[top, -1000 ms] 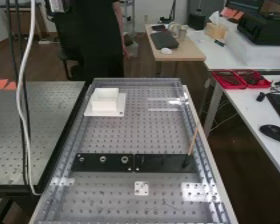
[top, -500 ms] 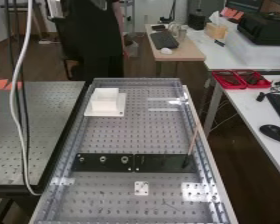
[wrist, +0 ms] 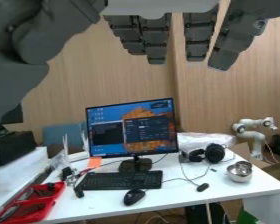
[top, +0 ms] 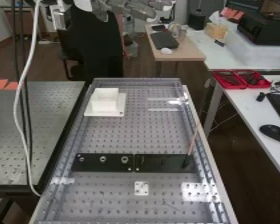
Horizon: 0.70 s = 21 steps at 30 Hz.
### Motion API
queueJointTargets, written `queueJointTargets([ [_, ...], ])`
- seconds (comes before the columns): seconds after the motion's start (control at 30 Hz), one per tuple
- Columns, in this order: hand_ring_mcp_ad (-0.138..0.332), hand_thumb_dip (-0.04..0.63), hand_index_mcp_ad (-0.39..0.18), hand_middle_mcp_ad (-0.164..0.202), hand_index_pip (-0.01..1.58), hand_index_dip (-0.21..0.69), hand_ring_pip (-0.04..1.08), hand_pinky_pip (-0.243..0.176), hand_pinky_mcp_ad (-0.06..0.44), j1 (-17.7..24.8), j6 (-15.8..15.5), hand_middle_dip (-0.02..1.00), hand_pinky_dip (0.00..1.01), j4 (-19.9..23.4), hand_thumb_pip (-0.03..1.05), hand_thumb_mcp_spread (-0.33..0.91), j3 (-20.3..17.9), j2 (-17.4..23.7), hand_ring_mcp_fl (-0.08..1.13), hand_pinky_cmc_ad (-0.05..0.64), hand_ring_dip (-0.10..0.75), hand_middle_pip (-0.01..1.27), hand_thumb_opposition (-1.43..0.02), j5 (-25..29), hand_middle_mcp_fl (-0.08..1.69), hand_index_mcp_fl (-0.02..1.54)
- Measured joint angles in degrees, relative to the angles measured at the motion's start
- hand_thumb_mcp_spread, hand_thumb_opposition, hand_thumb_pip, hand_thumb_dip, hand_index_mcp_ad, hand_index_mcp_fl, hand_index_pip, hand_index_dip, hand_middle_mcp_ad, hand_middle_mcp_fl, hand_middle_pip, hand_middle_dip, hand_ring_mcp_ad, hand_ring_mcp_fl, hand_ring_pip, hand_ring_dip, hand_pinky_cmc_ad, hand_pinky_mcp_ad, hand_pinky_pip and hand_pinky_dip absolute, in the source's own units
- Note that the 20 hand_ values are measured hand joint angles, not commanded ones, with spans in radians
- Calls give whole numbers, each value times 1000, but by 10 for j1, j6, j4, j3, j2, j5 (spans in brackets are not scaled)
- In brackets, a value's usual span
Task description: Grab the drill bit and place it in the clear container
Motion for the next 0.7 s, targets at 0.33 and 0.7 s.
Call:
queueJointTargets([
  [0.33, 262, 14, 113, 119, 87, -103, 103, -91, 258, -1, 10, -9, 227, 34, 176, 117, -29, -22, 16, 344, -42, 161, -695, 16, 5, 26],
  [0.7, 283, 12, 112, 117, 84, -24, 103, -91, 246, -8, 22, -10, 229, 84, 237, 136, -62, -41, 23, 335, -42, 159, -728, 16, 5, 26],
])
